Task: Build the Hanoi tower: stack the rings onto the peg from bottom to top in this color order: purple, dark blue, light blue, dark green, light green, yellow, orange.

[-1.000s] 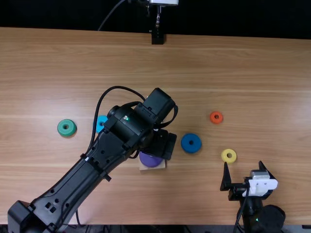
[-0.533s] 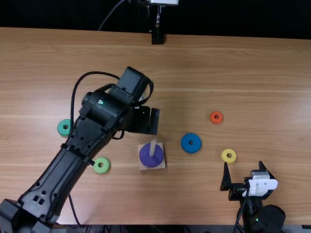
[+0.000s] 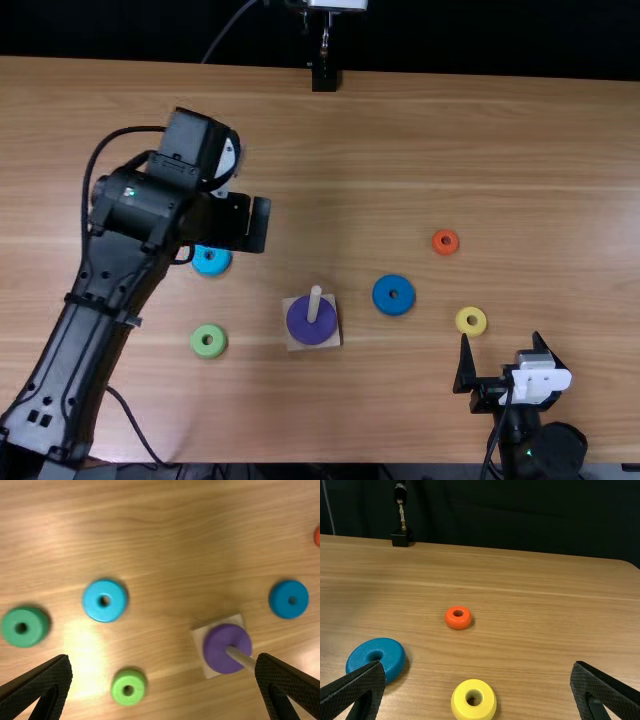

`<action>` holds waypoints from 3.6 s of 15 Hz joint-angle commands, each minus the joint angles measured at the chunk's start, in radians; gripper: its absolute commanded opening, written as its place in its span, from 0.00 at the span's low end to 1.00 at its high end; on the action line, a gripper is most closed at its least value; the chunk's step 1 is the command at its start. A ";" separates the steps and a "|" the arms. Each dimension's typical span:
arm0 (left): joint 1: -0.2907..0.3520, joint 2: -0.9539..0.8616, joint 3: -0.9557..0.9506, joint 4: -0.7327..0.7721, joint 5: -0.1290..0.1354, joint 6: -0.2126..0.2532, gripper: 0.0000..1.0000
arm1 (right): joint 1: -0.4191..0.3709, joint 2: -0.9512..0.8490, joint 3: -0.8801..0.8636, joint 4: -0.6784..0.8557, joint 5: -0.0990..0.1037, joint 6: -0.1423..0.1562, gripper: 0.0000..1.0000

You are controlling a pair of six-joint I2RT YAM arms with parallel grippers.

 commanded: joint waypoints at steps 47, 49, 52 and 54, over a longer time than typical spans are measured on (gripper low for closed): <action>0.251 -1.705 -1.773 0.724 -0.066 0.044 1.00 | -0.008 -0.013 -0.063 -0.071 0.001 0.008 1.00; 0.251 -1.705 -1.773 0.724 -0.066 0.044 1.00 | -0.007 -0.013 -0.065 -0.073 0.001 0.006 1.00; 0.253 -1.705 -1.773 0.724 -0.066 0.044 1.00 | -0.004 -0.013 -0.063 -0.073 0.003 0.014 1.00; 0.251 -1.705 -1.773 0.724 -0.066 0.044 1.00 | -0.014 -0.013 -0.043 -0.058 0.003 0.017 1.00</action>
